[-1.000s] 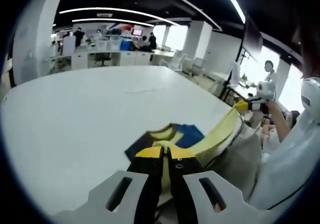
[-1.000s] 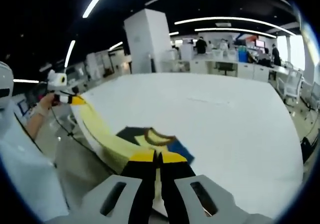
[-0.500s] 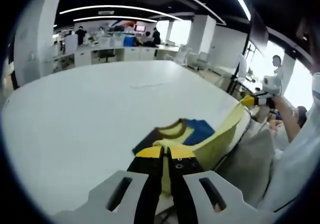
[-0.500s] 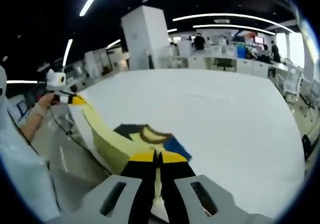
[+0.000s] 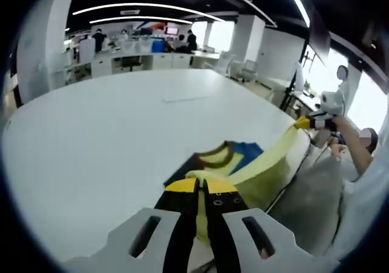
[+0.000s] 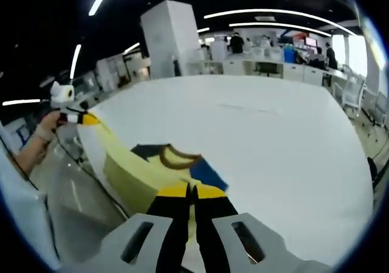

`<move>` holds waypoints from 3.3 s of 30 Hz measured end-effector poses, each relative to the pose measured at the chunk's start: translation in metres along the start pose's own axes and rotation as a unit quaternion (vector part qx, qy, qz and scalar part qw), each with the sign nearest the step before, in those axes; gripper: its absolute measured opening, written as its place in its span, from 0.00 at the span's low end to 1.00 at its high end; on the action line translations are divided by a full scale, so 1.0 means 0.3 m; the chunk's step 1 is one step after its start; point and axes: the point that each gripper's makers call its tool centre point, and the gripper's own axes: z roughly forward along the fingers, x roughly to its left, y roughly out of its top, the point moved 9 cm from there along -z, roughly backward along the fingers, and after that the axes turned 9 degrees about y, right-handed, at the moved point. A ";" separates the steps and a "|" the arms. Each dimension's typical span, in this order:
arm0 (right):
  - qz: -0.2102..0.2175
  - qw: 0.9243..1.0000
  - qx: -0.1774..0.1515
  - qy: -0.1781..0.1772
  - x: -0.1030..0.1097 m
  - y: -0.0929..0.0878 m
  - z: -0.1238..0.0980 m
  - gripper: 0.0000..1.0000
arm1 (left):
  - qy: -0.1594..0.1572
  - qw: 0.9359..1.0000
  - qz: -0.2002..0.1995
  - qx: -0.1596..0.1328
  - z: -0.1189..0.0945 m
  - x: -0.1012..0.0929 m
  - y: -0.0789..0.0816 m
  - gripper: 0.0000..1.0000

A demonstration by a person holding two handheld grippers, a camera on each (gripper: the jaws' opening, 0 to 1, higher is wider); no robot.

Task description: Fold the garment on the visible template until the final outline fits inside the template.

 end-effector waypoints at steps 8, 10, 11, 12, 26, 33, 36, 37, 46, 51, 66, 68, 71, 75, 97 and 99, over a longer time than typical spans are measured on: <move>0.006 1.000 -0.003 -0.011 -0.023 -0.005 0.027 0.03 | 0.000 1.000 0.000 0.004 0.040 0.013 0.001 0.00; 0.006 1.000 -0.003 -0.012 -0.026 -0.005 0.034 0.03 | -0.001 1.000 -0.001 0.004 0.049 0.015 0.003 0.00; 0.006 1.000 -0.002 -0.012 -0.028 -0.006 0.038 0.03 | -0.002 1.000 -0.001 0.004 0.055 0.016 0.003 0.00; 0.006 1.000 -0.002 -0.012 -0.031 -0.006 0.041 0.03 | -0.001 1.000 0.000 0.004 0.060 0.018 0.002 0.00; 0.011 1.000 0.011 -0.024 -0.082 -0.034 0.104 0.03 | 0.019 0.999 0.008 0.031 0.164 0.048 -0.020 0.00; 0.007 0.999 0.028 -0.033 -0.099 -0.053 0.137 0.03 | 0.022 0.999 0.013 0.038 0.209 0.044 -0.039 0.00; 0.009 0.999 0.025 -0.037 -0.110 -0.048 0.141 0.03 | 0.019 0.999 0.010 0.033 0.213 0.044 -0.035 0.00; 0.009 0.999 0.024 -0.037 -0.113 -0.047 0.143 0.03 | 0.020 0.999 0.010 0.031 0.216 0.045 -0.033 0.00; -0.008 0.998 0.039 -0.044 -0.133 -0.053 0.180 0.03 | 0.027 0.999 0.022 0.039 0.257 0.027 -0.048 0.00; -0.014 0.998 0.046 -0.048 -0.155 -0.058 0.199 0.03 | 0.027 0.998 0.021 0.046 0.272 0.037 -0.051 0.00; -0.009 0.997 0.052 -0.049 -0.186 -0.070 0.249 0.03 | 0.034 0.998 0.022 0.054 0.335 0.068 -0.089 0.00; -0.012 0.997 0.053 -0.050 -0.188 -0.068 0.254 0.03 | 0.036 0.997 0.024 0.056 0.342 0.075 -0.094 0.00; -0.016 0.997 0.055 -0.052 -0.194 -0.066 0.263 0.03 | 0.038 0.998 0.022 0.056 0.347 0.083 -0.095 0.00; -0.015 0.997 0.054 -0.055 -0.205 -0.065 0.276 0.03 | 0.039 0.998 0.018 0.053 0.357 0.092 -0.097 0.00; -0.018 0.994 0.086 -0.068 -0.246 -0.117 0.349 0.03 | 0.044 0.997 0.003 0.068 0.443 0.130 -0.143 0.00; -0.015 0.994 0.086 -0.069 -0.249 -0.124 0.354 0.03 | 0.047 0.997 0.003 0.067 0.447 0.129 -0.147 0.00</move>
